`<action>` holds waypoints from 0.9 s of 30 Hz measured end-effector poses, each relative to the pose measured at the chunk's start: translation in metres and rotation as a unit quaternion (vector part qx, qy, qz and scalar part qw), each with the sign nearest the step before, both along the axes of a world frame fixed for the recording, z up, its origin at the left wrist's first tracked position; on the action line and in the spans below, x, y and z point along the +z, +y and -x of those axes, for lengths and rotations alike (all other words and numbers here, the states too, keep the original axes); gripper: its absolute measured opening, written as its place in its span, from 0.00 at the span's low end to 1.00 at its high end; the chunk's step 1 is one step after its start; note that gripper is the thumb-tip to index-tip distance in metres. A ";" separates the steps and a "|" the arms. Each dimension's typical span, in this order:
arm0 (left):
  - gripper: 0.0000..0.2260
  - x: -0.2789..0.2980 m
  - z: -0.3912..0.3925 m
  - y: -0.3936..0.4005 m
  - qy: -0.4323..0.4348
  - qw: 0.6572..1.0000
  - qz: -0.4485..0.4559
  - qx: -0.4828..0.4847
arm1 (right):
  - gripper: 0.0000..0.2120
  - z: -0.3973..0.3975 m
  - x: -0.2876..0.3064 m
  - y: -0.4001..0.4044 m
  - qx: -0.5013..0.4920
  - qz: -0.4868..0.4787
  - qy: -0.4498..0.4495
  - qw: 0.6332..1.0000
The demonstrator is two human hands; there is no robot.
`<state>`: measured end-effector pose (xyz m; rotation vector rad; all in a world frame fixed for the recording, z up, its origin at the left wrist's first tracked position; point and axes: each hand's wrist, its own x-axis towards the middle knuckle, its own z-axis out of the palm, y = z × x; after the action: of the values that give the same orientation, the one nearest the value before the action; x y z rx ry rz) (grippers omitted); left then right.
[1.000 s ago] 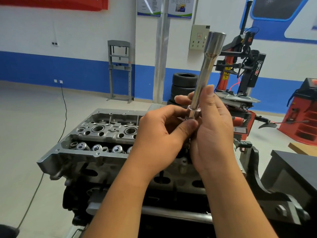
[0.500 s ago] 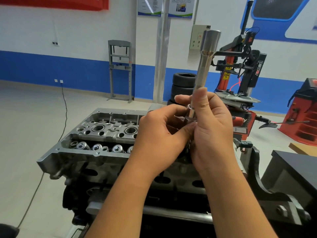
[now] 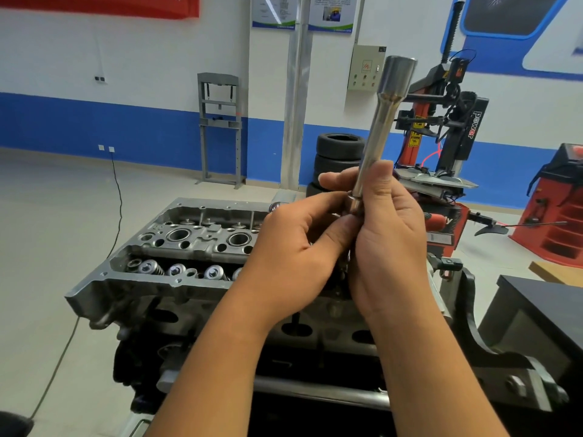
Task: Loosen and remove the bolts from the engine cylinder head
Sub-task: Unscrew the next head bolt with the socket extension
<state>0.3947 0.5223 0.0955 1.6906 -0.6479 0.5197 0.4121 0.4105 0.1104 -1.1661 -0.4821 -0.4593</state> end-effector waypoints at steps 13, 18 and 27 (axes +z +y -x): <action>0.09 0.001 0.001 0.000 0.012 1.000 0.016 0.010 | 0.20 -0.002 0.000 0.001 0.015 -0.001 0.000 1.000; 0.08 -0.002 -0.001 -0.003 0.000 0.997 0.049 0.066 | 0.23 0.000 0.000 -0.001 0.039 -0.012 0.002 0.999; 0.09 0.001 0.001 0.001 0.022 0.999 0.044 0.017 | 0.20 -0.003 -0.001 0.000 0.031 -0.023 0.004 0.999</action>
<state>0.3937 0.5232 0.0970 1.6286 -0.5576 0.5251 0.4151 0.4102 0.1097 -1.1062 -0.4964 -0.4100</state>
